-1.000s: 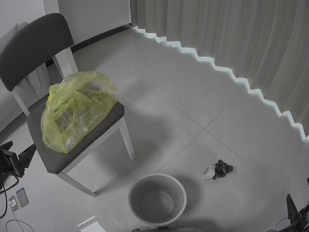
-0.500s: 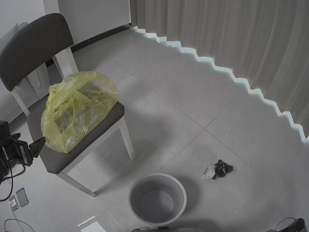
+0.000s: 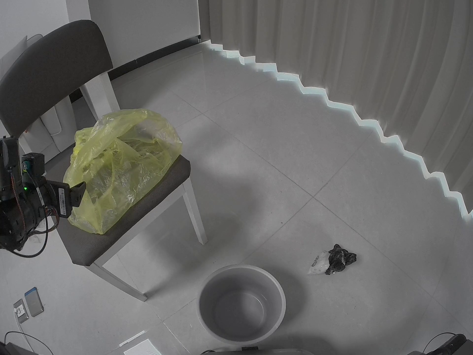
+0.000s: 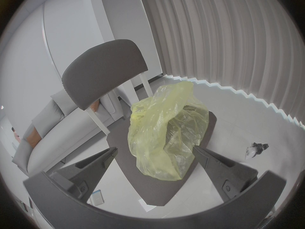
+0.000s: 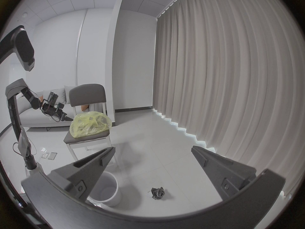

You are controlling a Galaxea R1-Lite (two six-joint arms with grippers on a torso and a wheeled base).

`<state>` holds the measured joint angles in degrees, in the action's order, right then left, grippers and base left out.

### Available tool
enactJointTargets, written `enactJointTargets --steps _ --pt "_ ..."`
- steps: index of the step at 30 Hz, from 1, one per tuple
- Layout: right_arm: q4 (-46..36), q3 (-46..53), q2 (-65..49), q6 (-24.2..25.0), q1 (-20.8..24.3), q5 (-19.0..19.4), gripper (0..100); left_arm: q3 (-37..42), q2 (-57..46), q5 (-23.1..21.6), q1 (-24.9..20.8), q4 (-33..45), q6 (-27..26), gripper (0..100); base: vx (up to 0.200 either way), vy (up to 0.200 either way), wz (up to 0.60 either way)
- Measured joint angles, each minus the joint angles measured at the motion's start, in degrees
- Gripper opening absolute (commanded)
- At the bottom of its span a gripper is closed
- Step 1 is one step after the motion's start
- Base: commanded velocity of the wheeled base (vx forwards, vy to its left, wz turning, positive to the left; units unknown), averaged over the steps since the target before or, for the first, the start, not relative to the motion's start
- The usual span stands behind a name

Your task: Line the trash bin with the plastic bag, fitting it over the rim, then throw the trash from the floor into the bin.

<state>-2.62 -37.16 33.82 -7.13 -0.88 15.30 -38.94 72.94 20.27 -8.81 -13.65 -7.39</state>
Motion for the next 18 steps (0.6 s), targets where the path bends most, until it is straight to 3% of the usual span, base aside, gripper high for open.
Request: enactJointTargets --steps 18 --pt "2.22 0.74 2.60 1.41 0.02 0.43 100 -6.05 9.29 1.67 -1.85 -0.22 -0.44 100 0.000 0.000 0.00"
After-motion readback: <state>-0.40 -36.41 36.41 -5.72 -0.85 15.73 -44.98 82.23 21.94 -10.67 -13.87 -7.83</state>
